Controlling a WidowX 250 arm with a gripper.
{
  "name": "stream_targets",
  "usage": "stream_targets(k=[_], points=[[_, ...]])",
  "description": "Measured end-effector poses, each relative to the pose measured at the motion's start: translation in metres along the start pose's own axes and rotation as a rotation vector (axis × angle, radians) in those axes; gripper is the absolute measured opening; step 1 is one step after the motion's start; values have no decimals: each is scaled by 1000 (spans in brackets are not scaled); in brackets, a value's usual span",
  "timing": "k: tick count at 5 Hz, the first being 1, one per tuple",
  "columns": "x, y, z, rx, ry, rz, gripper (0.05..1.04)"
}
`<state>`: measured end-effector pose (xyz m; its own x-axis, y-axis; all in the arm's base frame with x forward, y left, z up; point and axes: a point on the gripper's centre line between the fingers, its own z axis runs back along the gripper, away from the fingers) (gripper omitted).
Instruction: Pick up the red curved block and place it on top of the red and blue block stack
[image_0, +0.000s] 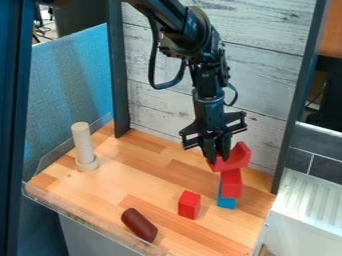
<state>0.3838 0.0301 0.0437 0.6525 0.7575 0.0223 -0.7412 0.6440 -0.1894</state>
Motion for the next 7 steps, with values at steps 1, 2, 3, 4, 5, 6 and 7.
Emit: stream_targets(k=[1, 2, 3, 4, 5, 6, 7], points=[[1, 0, -1, -2, -10, -2, 197], [2, 0, -1, -3, -17, 6, 197], [2, 0, -1, -2, -16, 9, 197], [0, -1, -2, -2, -13, 6, 197], [-2, -5, -2, -3, -18, -4, 197], [-2, -4, -4, 3, -23, -3, 197], [-4, -4, -9, 20, -27, -12, 197]])
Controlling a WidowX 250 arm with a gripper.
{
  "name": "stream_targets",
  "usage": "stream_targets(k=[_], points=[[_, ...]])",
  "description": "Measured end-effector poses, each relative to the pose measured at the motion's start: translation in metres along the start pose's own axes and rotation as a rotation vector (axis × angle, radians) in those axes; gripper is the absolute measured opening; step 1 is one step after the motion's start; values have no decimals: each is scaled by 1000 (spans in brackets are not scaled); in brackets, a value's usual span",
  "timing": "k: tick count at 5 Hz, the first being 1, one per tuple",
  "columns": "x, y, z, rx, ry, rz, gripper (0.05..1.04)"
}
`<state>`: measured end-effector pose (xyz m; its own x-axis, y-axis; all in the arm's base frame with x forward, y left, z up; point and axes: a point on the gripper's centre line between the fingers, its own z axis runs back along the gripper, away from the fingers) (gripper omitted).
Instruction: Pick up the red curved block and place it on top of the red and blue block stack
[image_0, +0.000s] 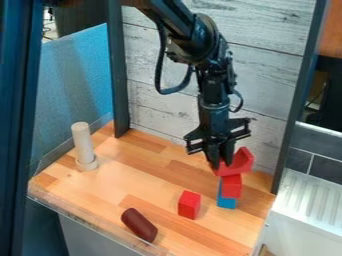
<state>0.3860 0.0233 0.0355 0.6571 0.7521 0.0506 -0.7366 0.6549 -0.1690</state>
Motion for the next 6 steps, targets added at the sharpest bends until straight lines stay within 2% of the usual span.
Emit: stream_targets(k=[1, 2, 3, 4, 5, 6], points=[[0, 1, -4, 14, -1, -3, 197], [1, 2, -4, 21, -10, 5, 245], [1, 5, -8, 38, -8, 8, 519], [-1, 6, -8, 44, 3, 10, 834], [-4, 5, -2, 37, 22, -8, 1012], [2, 0, 27, 16, -31, -68, 1008]])
